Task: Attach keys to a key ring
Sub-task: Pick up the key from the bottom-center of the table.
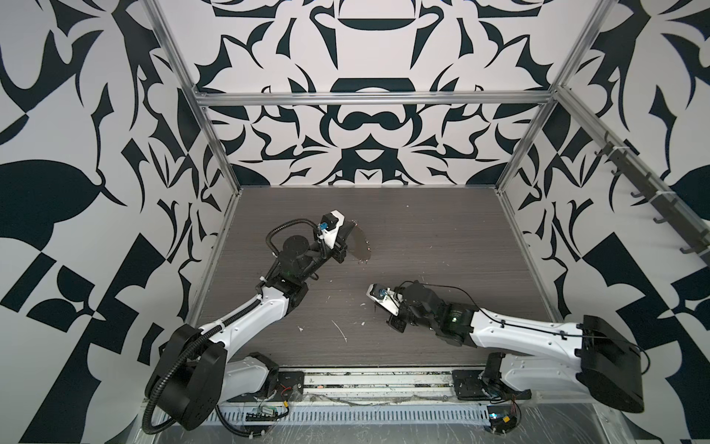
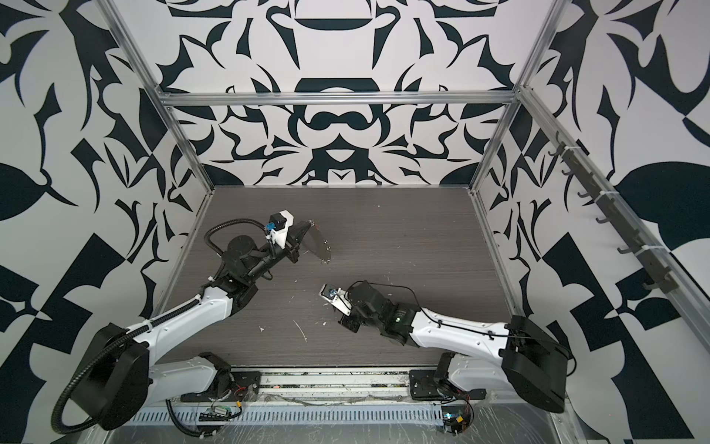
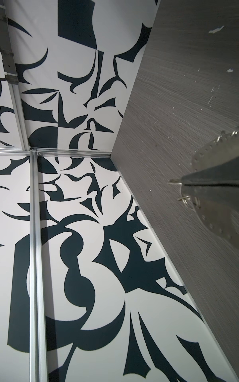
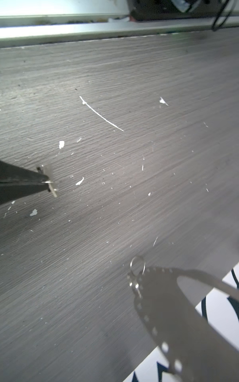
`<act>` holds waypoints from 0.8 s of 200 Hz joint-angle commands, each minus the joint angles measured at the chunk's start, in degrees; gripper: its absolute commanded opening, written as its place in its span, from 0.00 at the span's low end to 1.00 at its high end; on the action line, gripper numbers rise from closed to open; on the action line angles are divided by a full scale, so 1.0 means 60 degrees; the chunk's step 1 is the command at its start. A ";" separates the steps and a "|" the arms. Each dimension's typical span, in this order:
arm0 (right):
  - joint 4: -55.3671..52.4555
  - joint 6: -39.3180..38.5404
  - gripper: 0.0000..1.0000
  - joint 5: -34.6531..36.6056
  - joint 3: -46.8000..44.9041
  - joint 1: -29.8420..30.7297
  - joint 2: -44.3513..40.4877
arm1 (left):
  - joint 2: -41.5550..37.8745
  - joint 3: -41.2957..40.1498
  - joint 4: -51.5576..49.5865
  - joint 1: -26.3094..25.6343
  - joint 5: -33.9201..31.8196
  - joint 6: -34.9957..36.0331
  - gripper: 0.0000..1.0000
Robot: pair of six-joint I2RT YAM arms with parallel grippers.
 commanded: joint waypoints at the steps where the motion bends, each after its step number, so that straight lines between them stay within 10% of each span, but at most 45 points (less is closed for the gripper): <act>1: 0.1411 0.2286 0.00 0.1097 -0.0299 -0.0019 -0.0272 | -0.0181 -0.0064 0.0534 0.0021 0.0328 0.0084 0.00; 160: 0.4305 0.4597 0.00 0.4049 -0.3165 -0.1292 -0.3451 | -0.0196 0.0191 0.0138 0.0012 0.2884 0.0596 0.00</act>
